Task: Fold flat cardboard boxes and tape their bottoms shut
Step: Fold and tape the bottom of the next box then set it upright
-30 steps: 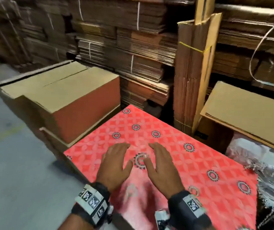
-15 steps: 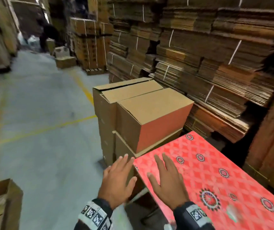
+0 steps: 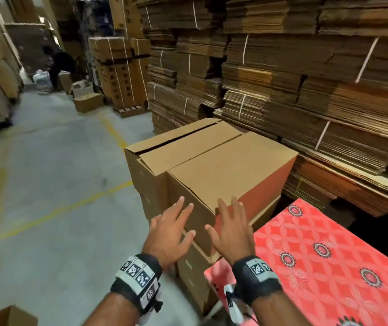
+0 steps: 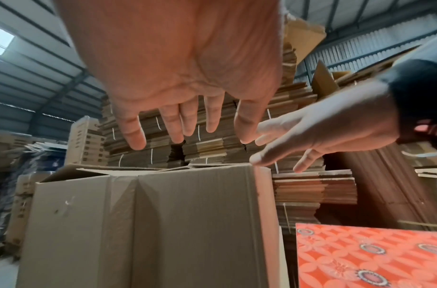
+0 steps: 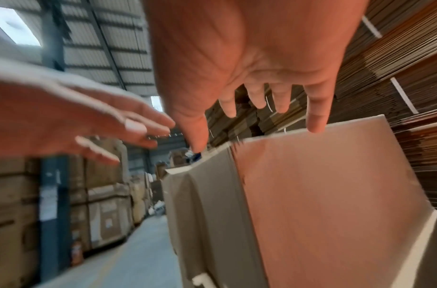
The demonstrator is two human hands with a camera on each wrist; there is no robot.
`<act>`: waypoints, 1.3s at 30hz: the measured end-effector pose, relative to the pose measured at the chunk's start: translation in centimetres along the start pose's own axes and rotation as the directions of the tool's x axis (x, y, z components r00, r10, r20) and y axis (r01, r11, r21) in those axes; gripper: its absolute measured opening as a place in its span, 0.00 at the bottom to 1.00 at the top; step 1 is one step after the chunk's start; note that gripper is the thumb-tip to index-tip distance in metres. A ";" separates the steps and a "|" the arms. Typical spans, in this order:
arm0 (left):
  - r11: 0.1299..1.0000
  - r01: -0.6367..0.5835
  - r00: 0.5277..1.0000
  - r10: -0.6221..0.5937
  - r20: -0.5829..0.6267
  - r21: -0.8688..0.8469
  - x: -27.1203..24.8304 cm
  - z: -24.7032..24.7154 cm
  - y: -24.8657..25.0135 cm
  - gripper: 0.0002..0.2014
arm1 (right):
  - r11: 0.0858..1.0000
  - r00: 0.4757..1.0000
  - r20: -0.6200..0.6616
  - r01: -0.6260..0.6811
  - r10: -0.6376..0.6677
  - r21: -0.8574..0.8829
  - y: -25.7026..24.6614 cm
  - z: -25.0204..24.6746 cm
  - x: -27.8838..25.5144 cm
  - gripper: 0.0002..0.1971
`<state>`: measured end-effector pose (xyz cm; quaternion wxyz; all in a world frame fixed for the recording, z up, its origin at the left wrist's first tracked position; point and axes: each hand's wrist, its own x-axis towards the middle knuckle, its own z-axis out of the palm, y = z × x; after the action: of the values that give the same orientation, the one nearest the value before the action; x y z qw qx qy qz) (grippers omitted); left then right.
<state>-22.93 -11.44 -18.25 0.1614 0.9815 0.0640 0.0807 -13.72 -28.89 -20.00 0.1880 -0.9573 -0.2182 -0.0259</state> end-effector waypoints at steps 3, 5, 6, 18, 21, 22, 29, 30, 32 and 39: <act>0.999 -0.032 0.999 0.031 0.030 0.028 3.7 0.1 -1.6 0.34 | 0.996 0.997 0.026 -0.070 0.071 -0.060 -0.1 1.6 3.4 0.43; 0.997 -0.068 0.997 0.067 0.022 0.028 6.2 0.1 -2.5 0.33 | 0.992 0.995 0.010 -0.103 0.104 -0.077 0.5 1.8 4.2 0.42; 0.997 -0.078 0.997 0.077 0.022 0.013 7.5 0.1 -2.8 0.32 | 0.989 0.992 -0.018 -0.125 0.124 -0.076 1.2 1.7 4.2 0.41; 0.206 0.573 0.820 -0.151 0.553 -0.793 17.3 3.5 -3.7 0.16 | -0.073 0.666 0.344 -0.399 0.662 0.914 5.9 -0.1 4.4 0.24; 0.139 0.521 0.853 -0.133 0.505 -0.842 18.0 2.7 -3.0 0.16 | -0.072 0.634 0.260 -0.306 0.728 0.949 4.4 -1.0 4.9 0.18; 0.124 0.500 0.865 -0.132 0.485 -0.857 18.1 2.3 -2.6 0.16 | -0.054 0.626 0.233 -0.291 0.745 0.955 3.9 -1.6 4.6 0.18; 0.073 0.425 0.901 0.064 0.429 -0.902 12.4 -0.1 2.3 0.16 | -0.003 0.514 0.074 -0.139 0.854 0.990 1.9 -4.6 -4.8 0.20; 0.092 0.412 0.900 0.114 0.420 -0.907 11.5 0.0 3.2 0.18 | 0.034 0.496 0.026 -0.110 0.868 0.993 1.5 -4.9 -6.7 0.24; 0.140 0.369 0.892 0.225 0.392 -0.919 9.5 0.9 5.3 0.25 | 0.085 0.431 -0.051 -0.059 0.901 0.995 1.3 -5.3 -10.2 0.30; 0.260 0.345 0.720 0.543 0.432 -0.902 3.4 4.5 13.5 0.28 | 0.171 0.149 -0.158 -0.079 0.976 0.982 2.8 -7.8 -21.9 0.34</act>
<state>-17.43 -24.97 -17.58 0.7245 0.6271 -0.1323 -0.2537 -32.03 -43.08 -16.63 0.6760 -0.5671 0.3711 -0.2892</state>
